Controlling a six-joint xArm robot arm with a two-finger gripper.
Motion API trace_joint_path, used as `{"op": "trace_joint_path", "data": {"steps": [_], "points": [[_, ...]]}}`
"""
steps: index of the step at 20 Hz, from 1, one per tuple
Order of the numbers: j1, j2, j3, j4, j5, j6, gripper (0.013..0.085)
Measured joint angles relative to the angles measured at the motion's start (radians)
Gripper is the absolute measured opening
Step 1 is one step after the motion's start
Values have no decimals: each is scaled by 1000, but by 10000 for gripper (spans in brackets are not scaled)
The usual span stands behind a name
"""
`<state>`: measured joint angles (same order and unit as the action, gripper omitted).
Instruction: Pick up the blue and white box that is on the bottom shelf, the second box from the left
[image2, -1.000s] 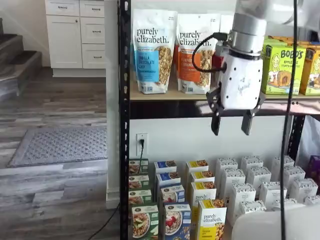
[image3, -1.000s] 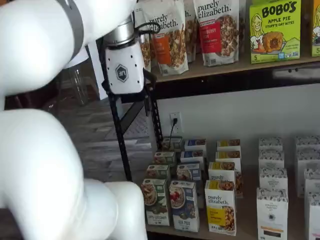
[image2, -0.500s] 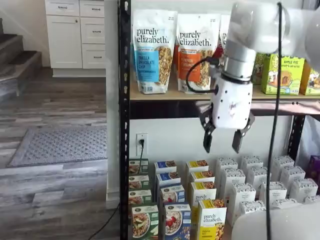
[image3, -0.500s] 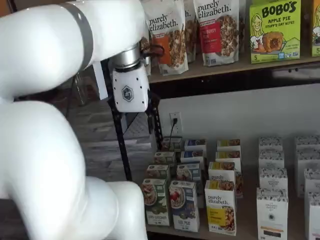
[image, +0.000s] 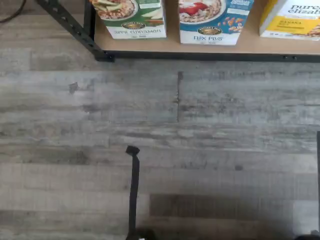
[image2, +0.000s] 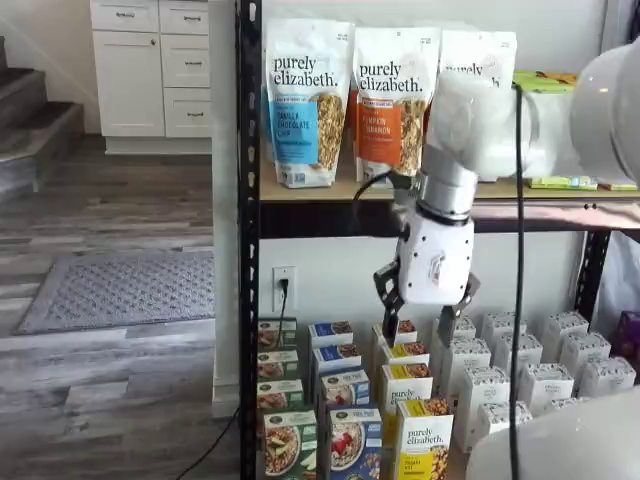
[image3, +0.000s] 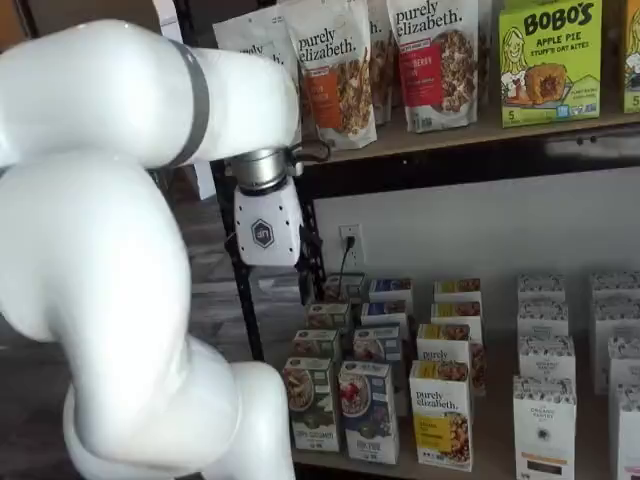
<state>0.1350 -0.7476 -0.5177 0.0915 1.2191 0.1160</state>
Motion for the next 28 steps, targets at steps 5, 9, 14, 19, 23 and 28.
{"op": "trace_joint_path", "data": {"steps": [5,9,14,19,23,28], "points": [[31,80,33,-14,-114,28,850],[46,151,47,-19,-198,40,850],[53,233,59,-28,-299,47,850],[57,296,64,-41,-373,54,850],[54,344,68,-41,-434,49,850],[44,418,74,-61,-538,50,850]]}}
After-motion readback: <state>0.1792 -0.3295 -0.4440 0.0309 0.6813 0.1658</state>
